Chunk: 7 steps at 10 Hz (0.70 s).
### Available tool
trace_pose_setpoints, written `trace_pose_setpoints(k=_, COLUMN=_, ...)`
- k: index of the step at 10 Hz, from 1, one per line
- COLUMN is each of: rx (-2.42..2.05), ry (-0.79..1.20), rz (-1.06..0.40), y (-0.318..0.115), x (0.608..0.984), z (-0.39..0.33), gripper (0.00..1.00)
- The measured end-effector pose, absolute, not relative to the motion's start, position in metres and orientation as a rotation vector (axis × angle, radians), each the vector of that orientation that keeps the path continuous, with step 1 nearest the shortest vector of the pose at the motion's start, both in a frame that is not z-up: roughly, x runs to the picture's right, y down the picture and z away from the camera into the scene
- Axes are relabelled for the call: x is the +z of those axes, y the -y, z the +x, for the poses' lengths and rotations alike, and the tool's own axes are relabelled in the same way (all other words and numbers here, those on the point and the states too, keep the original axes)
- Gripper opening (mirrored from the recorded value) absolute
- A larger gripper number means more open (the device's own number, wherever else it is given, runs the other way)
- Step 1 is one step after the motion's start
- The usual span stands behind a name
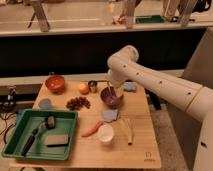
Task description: Place fork in table surface
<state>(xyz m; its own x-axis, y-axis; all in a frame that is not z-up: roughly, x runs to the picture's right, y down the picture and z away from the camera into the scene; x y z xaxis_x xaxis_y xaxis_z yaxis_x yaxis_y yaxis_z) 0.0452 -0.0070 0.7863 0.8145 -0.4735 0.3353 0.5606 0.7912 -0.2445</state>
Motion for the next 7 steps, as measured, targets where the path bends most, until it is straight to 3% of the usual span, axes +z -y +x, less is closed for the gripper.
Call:
trace_pose_setpoints(k=1, rx=-0.567, ry=0.276, rz=-0.345, y=-0.002, x=0.781, z=0.044, gripper=0.62)
trace_pose_setpoints(k=2, rx=-0.565, ry=0.275, rz=-0.339, y=-0.006, x=0.779, z=0.047, gripper=0.64)
trace_pose_setpoints(k=4, rx=-0.582, ry=0.285, rz=-0.315, y=-0.005, x=0.785, z=0.054, gripper=0.78)
trace_pose_setpoints(k=7, rx=-0.683, ry=0.317, rz=-0.276, y=0.016, x=0.817, z=0.058, gripper=0.8)
